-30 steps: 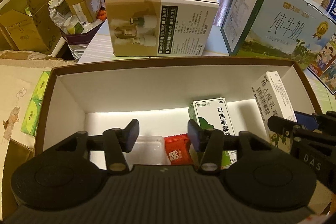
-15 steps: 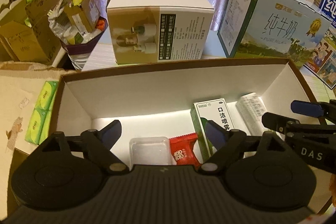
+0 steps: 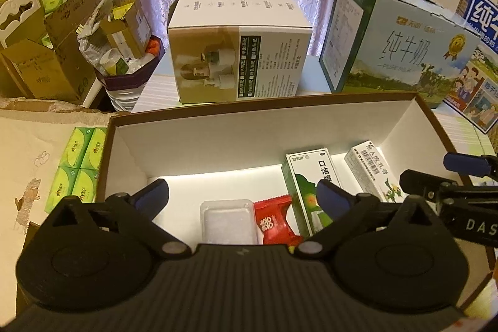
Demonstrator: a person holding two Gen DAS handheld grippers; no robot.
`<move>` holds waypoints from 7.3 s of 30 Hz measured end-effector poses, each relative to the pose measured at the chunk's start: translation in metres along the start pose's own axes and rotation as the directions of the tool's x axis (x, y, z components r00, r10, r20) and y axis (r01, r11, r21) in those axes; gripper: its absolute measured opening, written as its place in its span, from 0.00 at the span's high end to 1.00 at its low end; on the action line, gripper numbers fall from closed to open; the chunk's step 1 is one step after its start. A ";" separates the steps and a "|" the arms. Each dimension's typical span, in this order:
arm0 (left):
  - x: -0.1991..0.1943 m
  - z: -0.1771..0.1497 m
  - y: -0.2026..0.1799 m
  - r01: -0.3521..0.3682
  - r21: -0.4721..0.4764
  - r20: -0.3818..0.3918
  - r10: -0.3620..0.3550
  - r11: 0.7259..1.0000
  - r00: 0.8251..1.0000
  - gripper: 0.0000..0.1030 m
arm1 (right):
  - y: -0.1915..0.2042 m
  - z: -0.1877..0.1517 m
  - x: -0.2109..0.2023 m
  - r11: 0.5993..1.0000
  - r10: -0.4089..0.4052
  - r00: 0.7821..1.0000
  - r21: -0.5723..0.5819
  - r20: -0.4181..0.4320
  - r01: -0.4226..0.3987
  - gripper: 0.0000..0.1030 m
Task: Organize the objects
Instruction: 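Lower the candy into the box and open the left gripper while the right gripper lowers the white box, then withdraw both open grippers from the box toward the scrunchie and pill bottle, then grasp the dark brown velvet scrunchie with the left gripper, then grasp the white pill bottle with the right gripper while the left gripper holds the scrunchie, then lift the scrunchie and the pill bottle over the box with both grippers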
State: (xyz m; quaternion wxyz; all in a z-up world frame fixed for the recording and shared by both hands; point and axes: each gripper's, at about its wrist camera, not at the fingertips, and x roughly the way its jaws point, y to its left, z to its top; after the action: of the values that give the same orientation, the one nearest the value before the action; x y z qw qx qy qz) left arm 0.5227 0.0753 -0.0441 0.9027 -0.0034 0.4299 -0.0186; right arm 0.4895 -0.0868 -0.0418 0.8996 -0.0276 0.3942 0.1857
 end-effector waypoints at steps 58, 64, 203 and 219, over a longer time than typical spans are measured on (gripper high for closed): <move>-0.186 -0.168 -0.029 -0.016 -0.042 -0.021 0.015 0.999 1.000 0.03 | 0.033 -0.143 -0.163 0.988 0.150 0.983 -0.030 -0.108 -0.154 0.02; -0.183 -0.183 -0.034 -0.009 -0.040 -0.058 0.007 0.999 0.998 0.03 | 0.028 -0.159 -0.158 0.987 0.153 0.974 -0.015 -0.165 -0.157 0.02; -0.087 -0.230 0.037 -0.046 -0.101 -0.185 0.026 0.994 0.982 0.77 | 0.080 -0.198 -0.041 0.991 0.087 0.969 -0.084 -0.230 -0.109 0.58; -0.103 -0.249 -0.015 0.065 -0.006 -0.204 -0.064 0.998 0.977 0.78 | 0.033 -0.227 -0.080 0.995 0.077 0.963 -0.040 -0.257 -0.090 0.58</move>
State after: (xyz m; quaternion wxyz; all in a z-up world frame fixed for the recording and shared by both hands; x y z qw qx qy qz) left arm 0.2641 0.0669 -0.1204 0.8527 -0.0152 0.5199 -0.0482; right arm 0.2692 -0.1262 -0.1369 0.8317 -0.0576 0.5028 0.2284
